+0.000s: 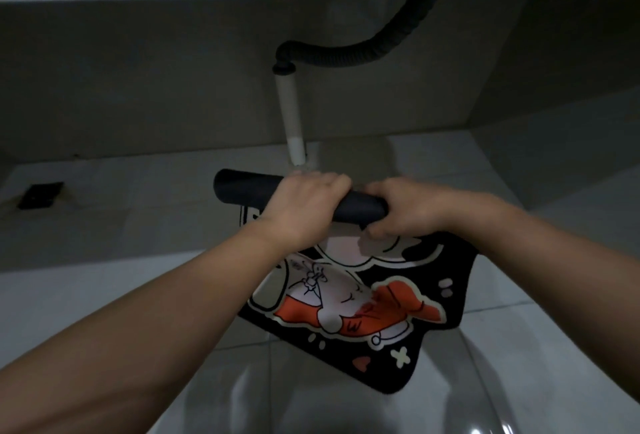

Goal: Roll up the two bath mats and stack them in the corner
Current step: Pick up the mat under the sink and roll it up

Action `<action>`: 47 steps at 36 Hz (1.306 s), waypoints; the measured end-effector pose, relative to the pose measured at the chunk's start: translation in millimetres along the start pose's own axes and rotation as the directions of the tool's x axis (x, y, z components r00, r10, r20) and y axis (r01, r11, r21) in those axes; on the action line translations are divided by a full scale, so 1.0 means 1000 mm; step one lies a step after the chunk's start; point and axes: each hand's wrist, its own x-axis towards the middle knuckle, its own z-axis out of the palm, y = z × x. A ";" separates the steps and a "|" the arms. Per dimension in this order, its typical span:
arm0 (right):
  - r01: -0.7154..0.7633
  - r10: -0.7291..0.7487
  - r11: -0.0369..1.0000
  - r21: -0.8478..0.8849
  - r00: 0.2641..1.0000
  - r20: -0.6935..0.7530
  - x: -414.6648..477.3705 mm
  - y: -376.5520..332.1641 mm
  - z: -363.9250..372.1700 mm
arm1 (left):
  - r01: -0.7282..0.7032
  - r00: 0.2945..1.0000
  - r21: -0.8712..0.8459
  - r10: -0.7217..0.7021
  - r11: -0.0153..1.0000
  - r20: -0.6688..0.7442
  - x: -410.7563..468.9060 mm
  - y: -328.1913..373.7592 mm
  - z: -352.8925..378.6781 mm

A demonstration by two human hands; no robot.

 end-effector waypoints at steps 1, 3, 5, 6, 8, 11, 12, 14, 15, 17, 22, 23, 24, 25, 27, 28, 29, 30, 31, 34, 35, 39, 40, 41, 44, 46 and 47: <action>-0.010 0.010 1.000 0.028 1.000 0.004 0.000 0.001 0.000 | -0.010 1.000 -0.008 0.010 1.000 -0.006 0.001 0.001 -0.001; -0.027 0.024 0.998 -0.064 0.999 -0.038 -0.001 0.000 0.001 | -0.009 0.998 -0.070 0.014 0.998 0.060 0.003 0.002 -0.003; 0.000 -0.056 0.941 -0.338 0.986 -0.155 -0.002 0.000 0.007 | 0.019 0.987 -0.106 -0.002 0.994 0.164 0.007 0.001 -0.007; 0.019 -0.131 0.889 -0.458 0.968 -0.214 -0.002 0.001 0.011 | 0.035 0.979 -0.102 -0.014 0.994 0.205 0.009 -0.001 -0.008; 0.073 -0.281 0.802 -0.592 0.922 -0.266 -0.003 0.003 0.018 | 0.089 0.962 -0.126 -0.053 0.988 0.269 0.012 -0.005 -0.010; 0.122 -0.378 0.769 -0.627 0.878 -0.293 -0.006 0.003 0.021 | 0.191 0.923 -0.253 -0.086 0.948 0.376 0.011 -0.009 -0.010; 0.122 -0.383 0.771 -0.626 0.873 -0.302 -0.006 0.003 0.020 | 0.212 0.913 -0.285 -0.085 0.935 0.399 0.010 -0.009 -0.009; 0.119 -0.372 0.774 -0.622 0.880 -0.294 -0.006 0.002 0.021 | 0.208 0.918 -0.295 -0.081 0.932 0.389 0.008 -0.009 -0.007; 0.117 -0.357 0.781 -0.613 0.889 -0.286 -0.006 0.001 0.022 | 0.185 0.930 -0.268 -0.080 0.945 0.359 0.006 -0.008 -0.007; 0.094 -0.290 0.819 -0.566 0.919 -0.266 -0.003 0.000 0.022 | 0.134 0.960 -0.168 -0.085 0.977 0.268 0.004 -0.004 -0.004; -0.035 0.019 0.979 -0.202 0.996 -0.082 0.001 -0.002 0.003 | 0.107 0.994 0.000 -0.107 0.994 0.004 -0.006 0.011 0.008; -0.052 0.046 0.988 -0.146 0.998 -0.046 0.001 -0.002 0.000 | 0.098 0.995 0.008 -0.098 0.995 -0.012 -0.006 0.012 0.009; -0.063 0.061 0.991 -0.117 0.998 -0.020 0.001 -0.003 -0.001 | 0.093 0.996 0.014 -0.093 0.996 -0.015 -0.006 0.013 0.009; -0.066 0.065 0.991 -0.117 0.998 -0.012 0.002 -0.003 -0.001 | 0.091 0.996 0.019 -0.091 0.996 -0.012 -0.006 0.013 0.009; -0.051 0.043 0.980 -0.193 0.998 -0.049 0.002 -0.005 0.002 | 0.094 0.995 0.014 -0.094 0.995 0.018 -0.004 0.012 0.008; -0.039 0.018 0.967 -0.250 0.996 -0.086 0.003 -0.005 0.004 | 0.104 0.993 -0.010 -0.104 0.995 0.048 -0.003 0.011 0.007; -0.023 -0.019 0.951 -0.307 0.991 -0.132 0.002 -0.004 0.006 | 0.124 0.989 -0.055 -0.119 0.991 0.090 -0.002 0.008 0.006; -0.003 -0.073 0.927 -0.374 0.979 -0.188 0.002 -0.002 0.010 | 0.152 0.980 -0.113 -0.135 0.982 0.144 0.000 0.005 0.004; 0.028 -0.162 0.891 -0.454 0.952 -0.259 0.001 0.000 0.014 | 0.185 0.967 -0.167 -0.148 0.968 0.209 0.002 0.001 0.001; 0.083 -0.457 0.734 -0.674 0.794 -0.401 0.001 0.008 0.026 | 0.292 0.909 -0.309 -0.162 0.905 0.384 0.005 -0.009 -0.005; 0.085 -0.492 0.724 -0.685 0.760 -0.425 0.001 0.009 0.027 | 0.317 0.897 -0.346 -0.161 0.883 0.411 0.005 -0.011 -0.006; 0.071 -0.484 0.734 -0.675 0.753 -0.446 0.005 0.008 0.034 | 0.309 0.900 -0.325 -0.164 0.894 0.404 0.003 -0.011 -0.004; 0.066 -0.469 0.737 -0.673 0.767 -0.438 0.005 0.007 0.034 | 0.291 0.915 -0.293 -0.175 0.911 0.364 0.001 -0.009 -0.003; 0.070 -0.441 0.745 -0.663 0.798 -0.410 0.005 0.005 0.033 | 0.268 0.934 -0.250 -0.188 0.930 0.305 -0.001 -0.007 -0.002; 0.046 -0.206 0.850 -0.524 0.946 -0.250 0.006 -0.003 0.021 | 0.181 0.981 -0.106 -0.172 0.978 0.091 -0.009 0.003 0.007; 0.007 -0.052 0.931 -0.364 0.992 -0.115 0.006 -0.007 0.011 | 0.130 0.991 -0.062 -0.131 0.990 -0.013 -0.013 0.007 0.011; -0.005 -0.014 0.955 -0.297 0.998 -0.063 0.006 -0.007 0.008 | 0.115 0.992 -0.048 -0.118 0.992 -0.051 -0.014 0.008 0.011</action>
